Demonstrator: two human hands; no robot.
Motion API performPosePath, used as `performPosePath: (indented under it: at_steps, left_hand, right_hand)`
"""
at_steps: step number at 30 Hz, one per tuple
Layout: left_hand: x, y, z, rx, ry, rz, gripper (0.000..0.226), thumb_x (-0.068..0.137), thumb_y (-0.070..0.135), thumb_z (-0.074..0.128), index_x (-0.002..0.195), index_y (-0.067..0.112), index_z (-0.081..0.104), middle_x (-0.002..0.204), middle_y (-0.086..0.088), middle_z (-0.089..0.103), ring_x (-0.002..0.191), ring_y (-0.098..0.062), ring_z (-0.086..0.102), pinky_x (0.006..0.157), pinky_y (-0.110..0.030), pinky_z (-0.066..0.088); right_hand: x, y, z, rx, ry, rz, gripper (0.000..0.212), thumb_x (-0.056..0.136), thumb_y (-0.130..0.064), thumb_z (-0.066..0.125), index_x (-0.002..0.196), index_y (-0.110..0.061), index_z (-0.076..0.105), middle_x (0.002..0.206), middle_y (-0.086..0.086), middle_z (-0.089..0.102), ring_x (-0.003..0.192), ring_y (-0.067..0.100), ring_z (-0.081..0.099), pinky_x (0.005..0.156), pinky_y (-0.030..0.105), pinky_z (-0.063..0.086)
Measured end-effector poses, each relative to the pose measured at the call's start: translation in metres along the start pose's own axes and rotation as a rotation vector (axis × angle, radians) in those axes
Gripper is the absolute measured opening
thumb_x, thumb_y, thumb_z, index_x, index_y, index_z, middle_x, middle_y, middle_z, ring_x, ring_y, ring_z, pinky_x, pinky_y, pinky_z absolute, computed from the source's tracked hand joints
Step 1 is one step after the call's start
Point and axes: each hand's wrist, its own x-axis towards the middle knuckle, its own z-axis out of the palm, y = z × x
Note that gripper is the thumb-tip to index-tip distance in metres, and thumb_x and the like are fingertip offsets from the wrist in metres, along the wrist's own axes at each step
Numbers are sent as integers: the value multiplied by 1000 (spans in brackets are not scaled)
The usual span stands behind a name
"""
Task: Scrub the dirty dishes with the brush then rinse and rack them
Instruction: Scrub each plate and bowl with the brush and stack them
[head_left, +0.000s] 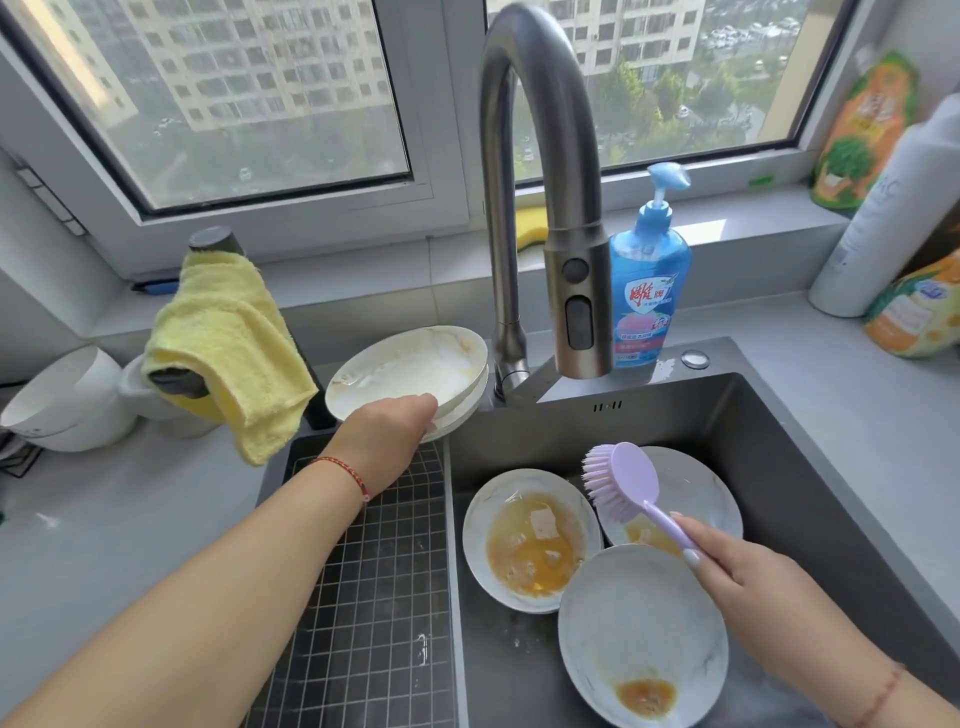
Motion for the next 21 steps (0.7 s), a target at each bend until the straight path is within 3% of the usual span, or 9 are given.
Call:
performPosePath:
  at_steps: [7,10,12,14,16,21]
  left_hand:
    - [6,-4,10,43,-116,-21,47,49,3,96,71,11,55,51,-2,50,36,-18,50,36,-21,42]
    - [10,2,9,27,-175,-157,26,85,7,71,83,19,48,67,-3,48,58,-23,54,55,-32,47]
    - [10,2,9,-14,-212,-228,20,93,7,58,87,21,45,73,-2,48,69,-27,58,60,-33,45]
    - [9,2,11,-71,-169,-99,35,71,-3,81,79,15,52,60,-3,50,50,-24,57,45,-28,46]
    - [3,-4,21,-69,-153,-61,46,50,-9,91,73,11,56,52,-2,50,37,-19,50,36,-24,45]
    - [3,-1,20,-95,-113,-48,43,50,-14,89,71,8,58,51,-3,51,39,-13,34,36,-22,44]
  right_hand:
    - [2,3,3,20,-11,6,39,99,-33,43,131,-56,43,104,-4,71,96,15,65,82,31,52]
    - [3,4,3,27,-9,0,39,99,-33,43,130,-56,43,105,-3,71,97,17,65,83,33,52]
    - [2,3,3,33,-8,-4,39,99,-34,43,128,-60,42,106,-2,71,99,18,65,84,34,52]
    - [3,3,2,30,-7,-12,41,99,-34,43,125,-65,39,107,-1,70,100,20,65,85,36,52]
    - [4,5,2,26,-1,-10,41,98,-33,44,124,-65,39,108,0,70,101,20,64,85,36,52]
    - [5,7,3,14,-6,9,39,98,-34,43,130,-58,43,106,-1,71,98,19,65,83,35,52]
